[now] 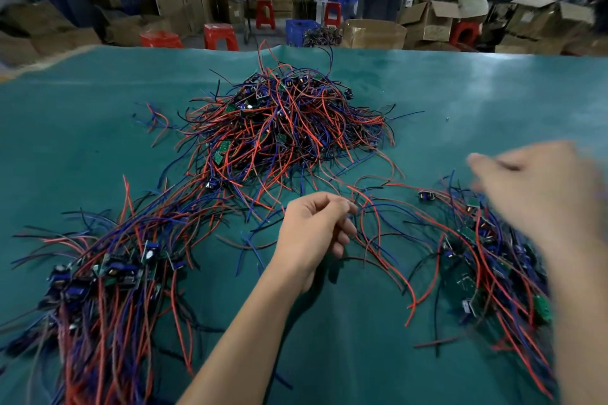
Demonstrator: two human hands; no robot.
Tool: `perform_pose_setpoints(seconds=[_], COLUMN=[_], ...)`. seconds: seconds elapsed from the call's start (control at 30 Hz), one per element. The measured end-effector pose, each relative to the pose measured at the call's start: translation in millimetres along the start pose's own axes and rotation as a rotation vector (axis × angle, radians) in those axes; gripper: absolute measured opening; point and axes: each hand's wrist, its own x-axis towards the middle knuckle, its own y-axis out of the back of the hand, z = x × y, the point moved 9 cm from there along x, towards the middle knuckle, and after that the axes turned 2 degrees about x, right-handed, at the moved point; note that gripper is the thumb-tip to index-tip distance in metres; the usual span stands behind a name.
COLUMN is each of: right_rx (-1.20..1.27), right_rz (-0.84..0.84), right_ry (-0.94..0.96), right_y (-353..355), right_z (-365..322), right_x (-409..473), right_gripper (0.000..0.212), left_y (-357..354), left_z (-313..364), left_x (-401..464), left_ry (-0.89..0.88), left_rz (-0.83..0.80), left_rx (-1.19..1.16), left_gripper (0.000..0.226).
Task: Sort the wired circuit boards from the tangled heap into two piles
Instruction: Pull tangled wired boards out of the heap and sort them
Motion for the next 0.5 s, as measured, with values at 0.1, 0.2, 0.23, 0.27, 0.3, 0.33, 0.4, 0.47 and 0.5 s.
perform_pose_setpoints(seconds=[0.1,0.2,0.23,0.27,0.3,0.33,0.4,0.47,0.5], right_rx=[0.005,-0.075,-0.106,-0.112,-0.104,-0.097,-0.101,-0.126,-0.131], right_rz=[-0.280,-0.570,-0.613,-0.616,-0.607,-0.606,-0.621,-0.636,-0.629], right_ry=[0.240,0.337,0.356,0.366,0.367,0.361,0.336,0.331,0.322], right_y=[-67,-143,-159,-169,-174,-177,-177,-170,-164], right_z=[-73,-109,-114,-116,-116,-113,-103,-91,-86], right_x=[-7,-13,-15,-14,-12,-10,-6,-2,1], right_gripper=[0.026,0.016,0.024,0.025,0.019,0.014,0.022,0.025,0.024], left_y=[11,20,23,25,26,27,29,30,30], left_z=[-1,-2,-3,-4,-4,-5,-5,-4,-4], left_x=[3,4,4,5,6,6,7,8,8], left_ry=[-0.015,-0.032,-0.034,-0.034,-0.033,-0.033,-0.042,-0.055,-0.061], left_rz=[0.115,0.209,0.231,0.244,0.251,0.257,0.269,0.284,0.293], left_rx=[0.008,0.038,0.055,0.063,0.064,0.065,0.079,0.091,0.085], left_gripper=[0.021,0.021,0.021,0.021,0.020,0.020,0.019,0.018,0.017])
